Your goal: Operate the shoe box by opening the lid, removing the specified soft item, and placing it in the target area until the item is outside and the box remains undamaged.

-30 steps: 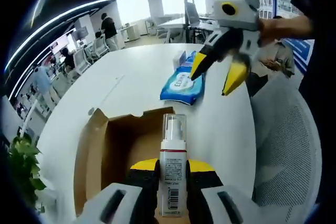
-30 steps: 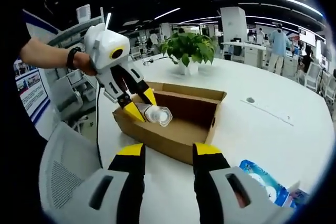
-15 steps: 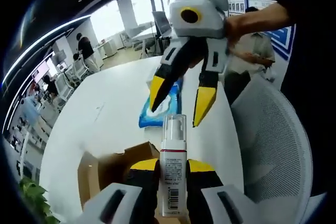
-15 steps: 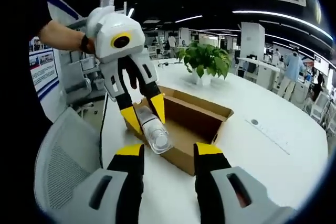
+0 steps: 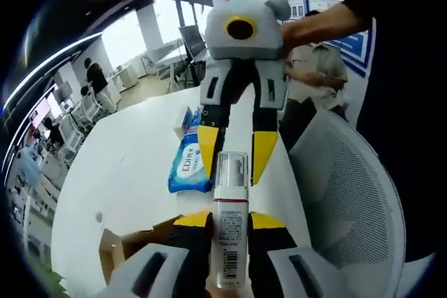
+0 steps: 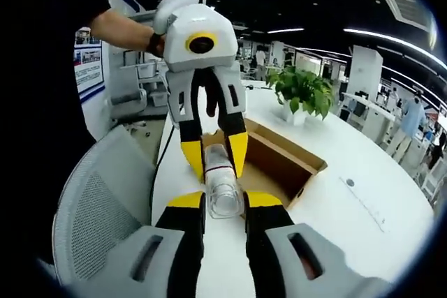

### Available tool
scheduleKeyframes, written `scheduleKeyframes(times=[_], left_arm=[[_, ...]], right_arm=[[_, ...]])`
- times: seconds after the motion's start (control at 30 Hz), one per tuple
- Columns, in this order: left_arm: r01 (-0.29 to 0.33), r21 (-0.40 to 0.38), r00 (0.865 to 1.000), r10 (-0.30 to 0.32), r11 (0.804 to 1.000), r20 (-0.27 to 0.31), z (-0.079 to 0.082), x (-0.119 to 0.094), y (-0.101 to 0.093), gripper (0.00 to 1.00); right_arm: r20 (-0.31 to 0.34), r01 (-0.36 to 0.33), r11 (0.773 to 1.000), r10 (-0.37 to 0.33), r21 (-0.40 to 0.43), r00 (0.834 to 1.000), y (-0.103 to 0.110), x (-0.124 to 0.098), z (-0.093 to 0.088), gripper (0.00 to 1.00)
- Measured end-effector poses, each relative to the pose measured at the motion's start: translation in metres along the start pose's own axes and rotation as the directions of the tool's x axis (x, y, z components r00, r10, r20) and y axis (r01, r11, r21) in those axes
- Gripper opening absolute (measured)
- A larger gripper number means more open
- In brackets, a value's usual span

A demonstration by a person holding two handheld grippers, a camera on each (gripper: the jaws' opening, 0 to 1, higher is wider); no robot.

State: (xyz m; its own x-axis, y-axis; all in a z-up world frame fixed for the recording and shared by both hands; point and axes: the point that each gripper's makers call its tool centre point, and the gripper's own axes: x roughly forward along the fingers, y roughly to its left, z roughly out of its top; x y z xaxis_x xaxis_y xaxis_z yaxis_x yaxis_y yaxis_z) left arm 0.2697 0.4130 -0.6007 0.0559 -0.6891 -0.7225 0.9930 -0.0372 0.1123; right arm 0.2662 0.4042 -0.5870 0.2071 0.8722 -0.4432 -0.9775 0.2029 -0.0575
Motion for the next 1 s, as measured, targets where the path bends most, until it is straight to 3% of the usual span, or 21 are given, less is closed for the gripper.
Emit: scheduleKeyframes(times=[0.2, 0.43, 0.7, 0.83, 1.0], left_arm=[[0.046, 0.003, 0.999, -0.046, 0.999, 0.019, 0.005, 0.002, -0.007, 0.19], [0.089, -0.031, 0.995, -0.088, 0.996, 0.049, 0.006, 0.003, -0.013, 0.19], [0.080, -0.031, 0.996, -0.079, 0.996, 0.033, 0.000, 0.013, -0.021, 0.20], [0.079, -0.107, 0.993, -0.069, 0.991, 0.091, 0.006, 0.010, -0.020, 0.27], [0.037, -0.156, 0.994, -0.019, 0.987, 0.110, -0.001, 0.003, -0.014, 0.29]], right_arm=[[-0.006, -0.034, 0.999, 0.034, -0.014, 0.999, 0.008, -0.003, 0.001, 0.18], [0.006, -0.048, 0.998, 0.048, 0.030, 0.999, 0.014, -0.005, 0.006, 0.17], [-0.024, -0.052, 0.997, 0.053, 0.054, 0.998, 0.019, -0.001, -0.004, 0.17], [-0.013, -0.038, 0.996, 0.039, 0.079, 0.999, 0.016, -0.004, -0.009, 0.17], [-0.009, -0.002, 0.992, 0.003, 0.125, 1.000, 0.006, -0.012, -0.015, 0.17]])
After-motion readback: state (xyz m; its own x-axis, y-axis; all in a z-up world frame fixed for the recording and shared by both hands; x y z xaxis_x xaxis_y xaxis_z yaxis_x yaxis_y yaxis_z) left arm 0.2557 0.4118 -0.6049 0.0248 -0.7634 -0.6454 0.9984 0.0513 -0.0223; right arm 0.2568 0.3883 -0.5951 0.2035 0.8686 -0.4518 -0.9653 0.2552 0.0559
